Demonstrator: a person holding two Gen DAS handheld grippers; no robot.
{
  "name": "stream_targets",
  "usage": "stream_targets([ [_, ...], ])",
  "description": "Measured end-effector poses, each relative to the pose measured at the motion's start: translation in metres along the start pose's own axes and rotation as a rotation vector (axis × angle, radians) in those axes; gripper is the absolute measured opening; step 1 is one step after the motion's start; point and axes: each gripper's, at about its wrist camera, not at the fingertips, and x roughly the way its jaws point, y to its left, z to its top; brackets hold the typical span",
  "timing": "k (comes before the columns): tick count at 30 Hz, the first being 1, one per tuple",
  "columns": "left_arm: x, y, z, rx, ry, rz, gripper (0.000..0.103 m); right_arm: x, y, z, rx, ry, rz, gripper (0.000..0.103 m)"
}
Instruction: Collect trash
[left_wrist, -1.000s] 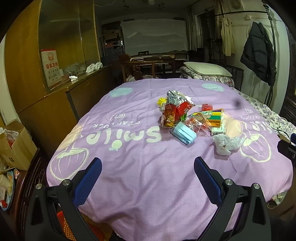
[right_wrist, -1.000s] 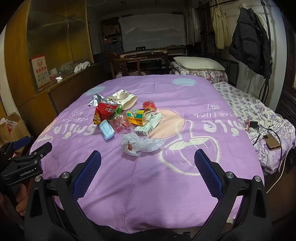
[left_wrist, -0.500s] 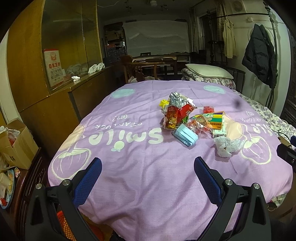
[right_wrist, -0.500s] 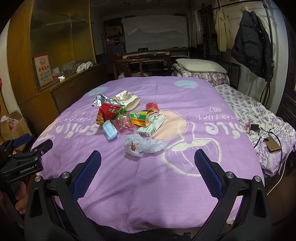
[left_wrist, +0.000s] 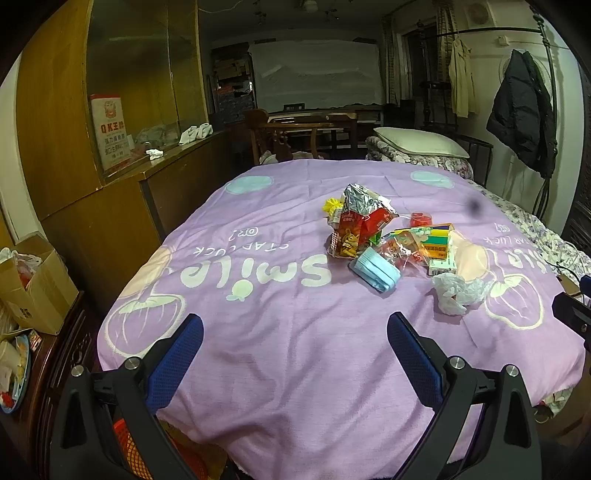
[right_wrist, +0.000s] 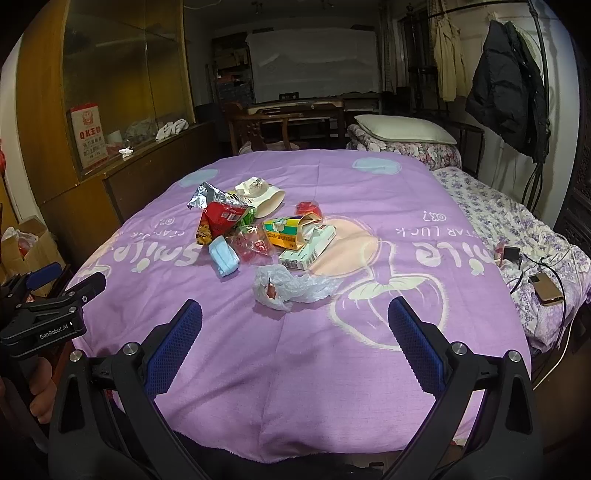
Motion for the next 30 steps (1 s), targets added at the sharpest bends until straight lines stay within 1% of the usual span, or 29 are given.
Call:
stream_targets([
  [30, 0.0005, 0.0019, -0.0002, 0.0, 0.001, 0.0, 0.097, 0.0015, -0.0039, -0.0007, -0.002, 0.007, 0.021, 0.096],
])
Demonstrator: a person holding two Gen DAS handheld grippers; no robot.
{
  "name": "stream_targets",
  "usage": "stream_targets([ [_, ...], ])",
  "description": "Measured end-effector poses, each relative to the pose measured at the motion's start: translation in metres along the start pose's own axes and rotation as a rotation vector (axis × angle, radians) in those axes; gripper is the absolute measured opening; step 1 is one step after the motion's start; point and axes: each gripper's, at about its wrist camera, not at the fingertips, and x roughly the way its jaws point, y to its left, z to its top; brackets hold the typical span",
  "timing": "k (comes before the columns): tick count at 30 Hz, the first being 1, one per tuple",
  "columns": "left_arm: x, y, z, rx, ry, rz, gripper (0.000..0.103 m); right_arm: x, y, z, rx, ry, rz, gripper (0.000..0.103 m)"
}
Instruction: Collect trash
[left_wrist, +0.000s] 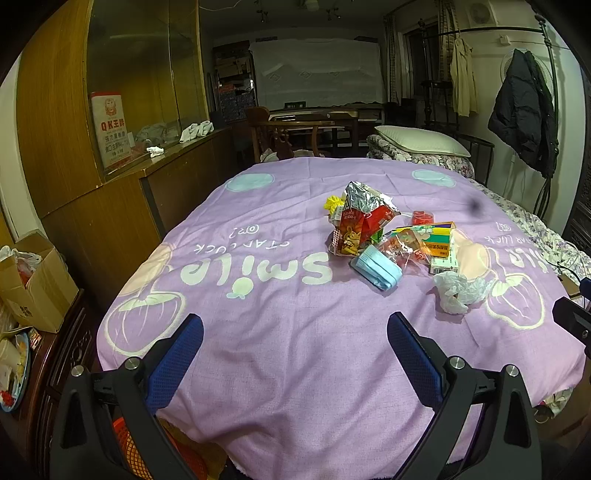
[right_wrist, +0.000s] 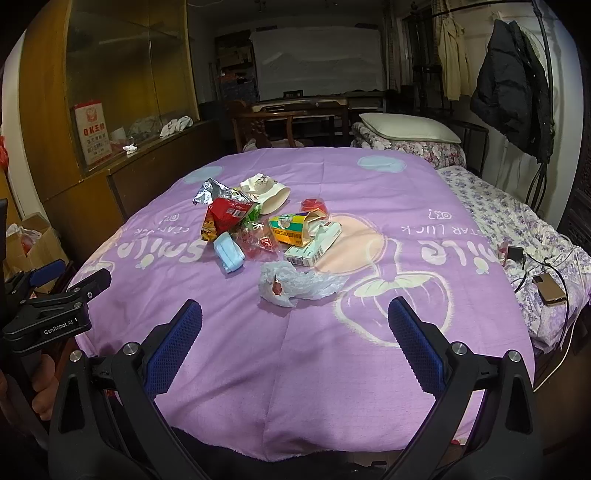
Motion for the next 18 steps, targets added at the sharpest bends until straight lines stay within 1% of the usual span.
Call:
stream_targets([
  [18, 0.0006, 0.0018, -0.0005, -0.001, 0.002, -0.005, 0.097, 0.0034, 0.0015, -0.0015, -0.002, 0.01, 0.012, 0.096],
])
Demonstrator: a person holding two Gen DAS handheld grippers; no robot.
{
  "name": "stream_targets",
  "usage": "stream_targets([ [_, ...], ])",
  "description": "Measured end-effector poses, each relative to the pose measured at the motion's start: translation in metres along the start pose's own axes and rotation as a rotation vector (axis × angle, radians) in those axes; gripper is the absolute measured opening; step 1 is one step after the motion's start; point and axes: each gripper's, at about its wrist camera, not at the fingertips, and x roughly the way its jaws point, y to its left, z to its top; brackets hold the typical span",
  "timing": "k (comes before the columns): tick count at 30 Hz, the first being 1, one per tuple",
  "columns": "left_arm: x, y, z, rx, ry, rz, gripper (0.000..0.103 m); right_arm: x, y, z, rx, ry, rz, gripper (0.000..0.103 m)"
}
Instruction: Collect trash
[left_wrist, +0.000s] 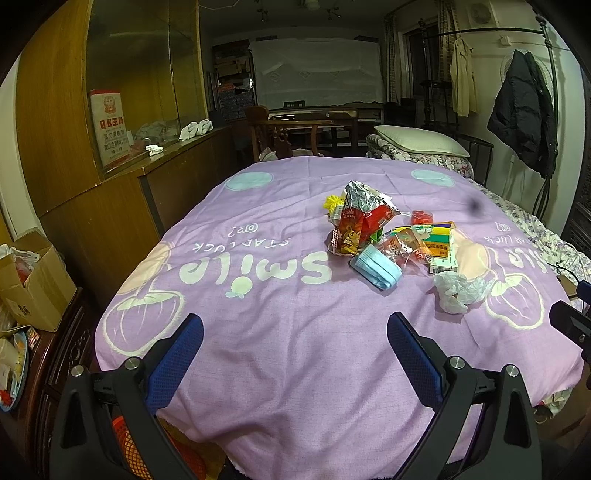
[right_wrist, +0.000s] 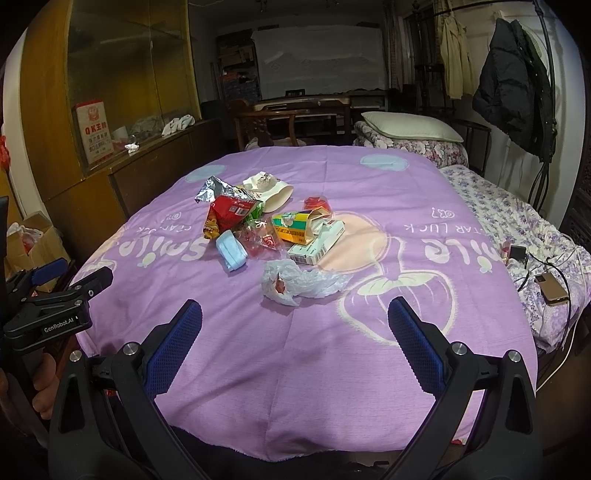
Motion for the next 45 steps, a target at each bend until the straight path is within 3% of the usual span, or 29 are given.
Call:
stream_targets([
  [12, 0.022, 0.023, -0.003, -0.081, 0.038, 0.029, 0.097, 0.026, 0.001, -0.003, -0.018, 0.064, 0.028, 0.096],
  [19, 0.049, 0.034, -0.011, -0.103, 0.105, 0.001, 0.097, 0.076, 0.002, 0.0, -0.033, 0.129, 0.04, 0.096],
  [26, 0.087, 0.04, -0.022, -0.139, 0.21, -0.038, 0.097, 0.129, 0.004, 0.006, -0.097, 0.14, 0.006, 0.095],
  [27, 0.092, 0.039, -0.021, -0.135, 0.222, -0.043, 0.097, 0.135, 0.004, 0.006, -0.11, 0.139, -0.002, 0.093],
  [30, 0.103, 0.031, -0.013, -0.122, 0.245, -0.074, 0.097, 0.146, 0.001, 0.006, -0.143, 0.139, -0.009, 0.071],
  [32, 0.112, 0.023, -0.005, -0.112, 0.267, -0.122, 0.097, 0.145, -0.003, 0.005, -0.148, 0.133, 0.026, 0.03],
  [35, 0.125, 0.005, 0.009, -0.103, 0.283, -0.19, 0.097, 0.136, -0.015, 0.008, -0.105, 0.095, 0.073, 0.01],
  [40, 0.153, -0.039, 0.029, -0.046, 0.289, -0.254, 0.097, 0.126, -0.038, 0.017, -0.057, 0.056, 0.079, 0.008],
  [45, 0.189, -0.063, 0.035, -0.034, 0.325, -0.23, 0.097, 0.129, -0.062, 0.018, 0.013, 0.057, 0.121, 0.024],
])
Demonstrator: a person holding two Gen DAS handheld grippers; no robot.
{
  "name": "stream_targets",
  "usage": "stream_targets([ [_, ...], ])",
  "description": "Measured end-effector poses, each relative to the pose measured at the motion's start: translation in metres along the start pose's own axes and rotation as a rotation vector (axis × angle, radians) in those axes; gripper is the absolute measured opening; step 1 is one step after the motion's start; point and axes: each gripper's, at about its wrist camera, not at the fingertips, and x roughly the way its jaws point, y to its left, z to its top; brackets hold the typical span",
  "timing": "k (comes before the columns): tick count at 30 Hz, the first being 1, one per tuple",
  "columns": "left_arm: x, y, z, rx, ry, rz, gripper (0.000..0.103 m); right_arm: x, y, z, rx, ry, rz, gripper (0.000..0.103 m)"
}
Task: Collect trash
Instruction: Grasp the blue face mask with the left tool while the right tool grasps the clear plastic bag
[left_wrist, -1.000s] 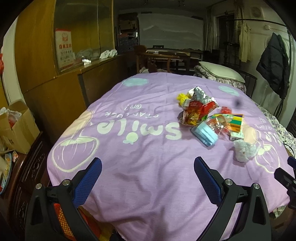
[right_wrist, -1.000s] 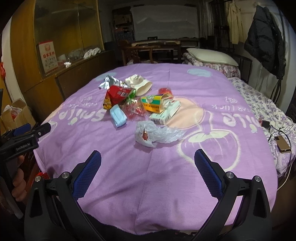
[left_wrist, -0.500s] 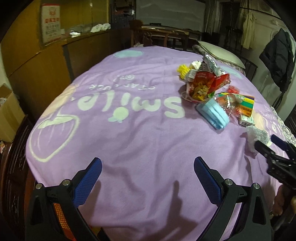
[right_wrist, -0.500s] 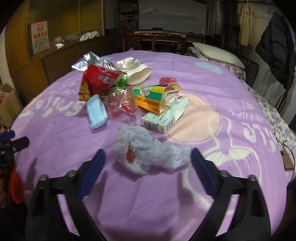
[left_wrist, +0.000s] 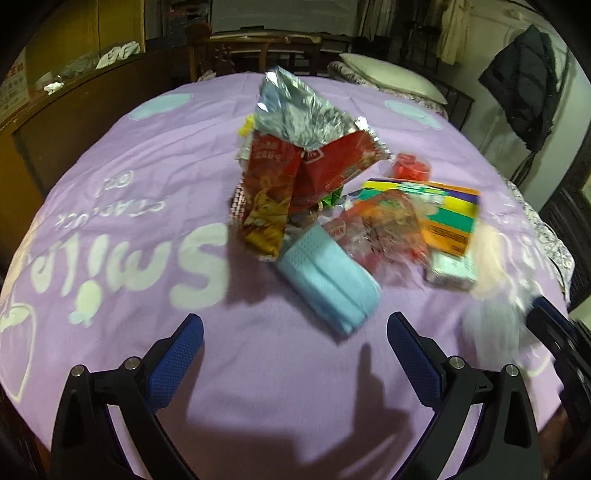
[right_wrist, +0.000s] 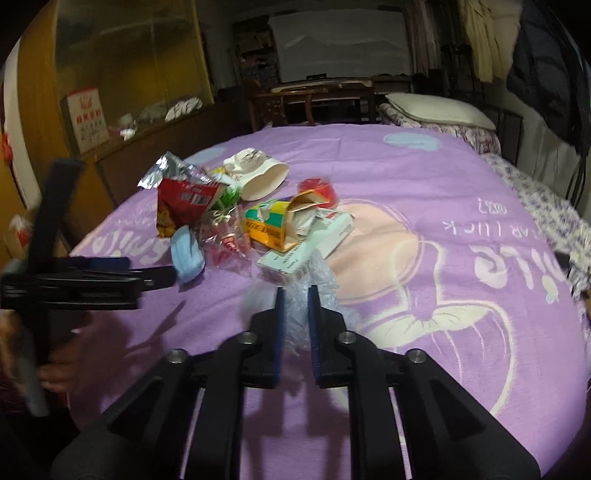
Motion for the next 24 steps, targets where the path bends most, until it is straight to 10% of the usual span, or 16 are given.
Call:
stream_targets([
  [4, 0.019, -0.004, 0.01, -0.011, 0.02, -0.015, 0.087, -0.003, -0.012, -0.001, 0.04, -0.027, 0.0, 0.047],
  [9, 0.017, -0.005, 0.0, 0.042, -0.016, -0.039, 0.038, -0.003, -0.016, -0.001, 0.052, -0.029, 0.023, 0.056],
  [16, -0.016, 0.037, -0.032, 0.002, -0.002, -0.061, 0.037, 0.007, -0.011, -0.009, 0.045, 0.015, 0.087, 0.08],
  [24, -0.037, 0.059, -0.039, -0.021, -0.03, -0.018, 0.037, 0.03, 0.0, -0.017, 0.001, 0.102, -0.018, 0.083],
])
